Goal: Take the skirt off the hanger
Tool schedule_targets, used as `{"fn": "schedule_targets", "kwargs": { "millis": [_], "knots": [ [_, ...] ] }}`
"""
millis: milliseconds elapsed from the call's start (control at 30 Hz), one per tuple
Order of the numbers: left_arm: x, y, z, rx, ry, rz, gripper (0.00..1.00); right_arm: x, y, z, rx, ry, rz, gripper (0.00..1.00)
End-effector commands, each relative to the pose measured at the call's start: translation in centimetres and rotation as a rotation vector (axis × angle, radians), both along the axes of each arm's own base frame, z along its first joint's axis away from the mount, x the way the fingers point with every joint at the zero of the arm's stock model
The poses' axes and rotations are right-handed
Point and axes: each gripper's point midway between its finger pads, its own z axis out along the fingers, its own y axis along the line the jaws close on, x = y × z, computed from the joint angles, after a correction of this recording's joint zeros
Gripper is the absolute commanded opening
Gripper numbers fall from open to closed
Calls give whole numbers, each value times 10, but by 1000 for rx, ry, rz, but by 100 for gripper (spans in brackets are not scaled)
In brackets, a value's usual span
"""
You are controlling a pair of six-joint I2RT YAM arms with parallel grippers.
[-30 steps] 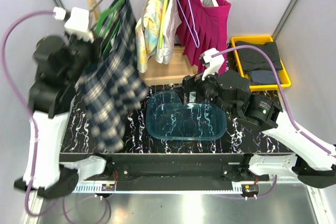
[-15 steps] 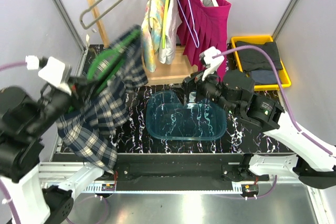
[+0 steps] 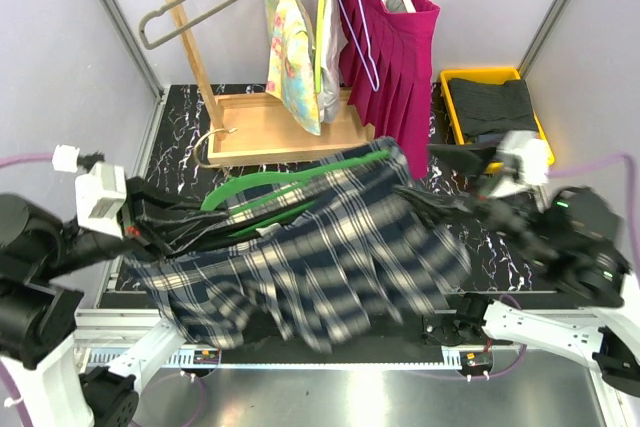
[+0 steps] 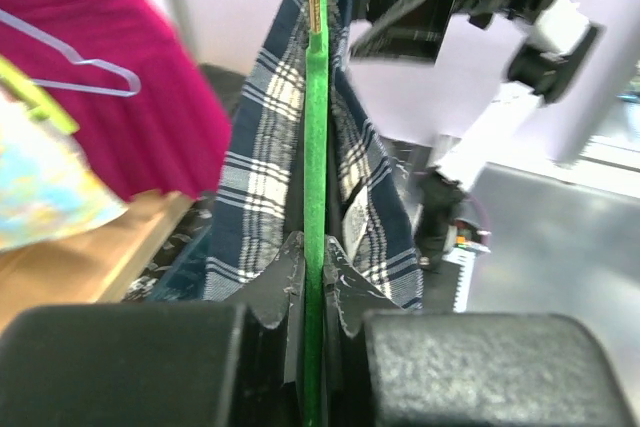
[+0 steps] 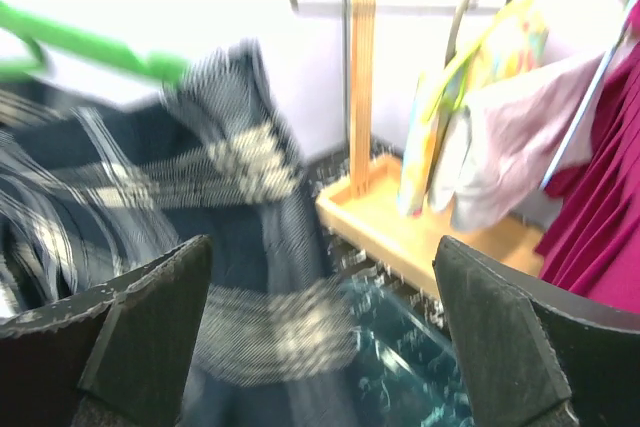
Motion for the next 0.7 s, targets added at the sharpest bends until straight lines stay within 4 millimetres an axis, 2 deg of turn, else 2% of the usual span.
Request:
{"fn": "schedule_targets", "kwargs": {
  "millis": [0,100,333,400,433,467,533,567,667],
  "knots": [
    [-8,-10,44,-55,-145,-108,0,-19,-18,22,63,-45,43,100],
    [-9,-14,50,-59,-146,-153,0,-23,-14,17,44,-38,72,100],
    [-8,-17,68,-73,-162,-187,0,-32,13,-5,-16,16,188,100],
    [-7,-18,70,-76,-153,-193,0,-33,20,-11,-33,21,212,95],
    [-7,-18,72,-85,-146,-191,0,-32,24,-13,-43,27,221,90],
    [-4,-18,72,-89,-141,-182,0,-33,26,-13,-30,50,229,68],
    [-1,-17,72,-94,-139,-166,0,-31,29,-14,-32,52,227,36],
    [2,-17,71,-96,-133,-159,0,-30,28,-12,-27,52,217,0],
    [5,-16,70,-99,-139,-142,0,-22,16,-10,4,58,145,0]
  ]
}}
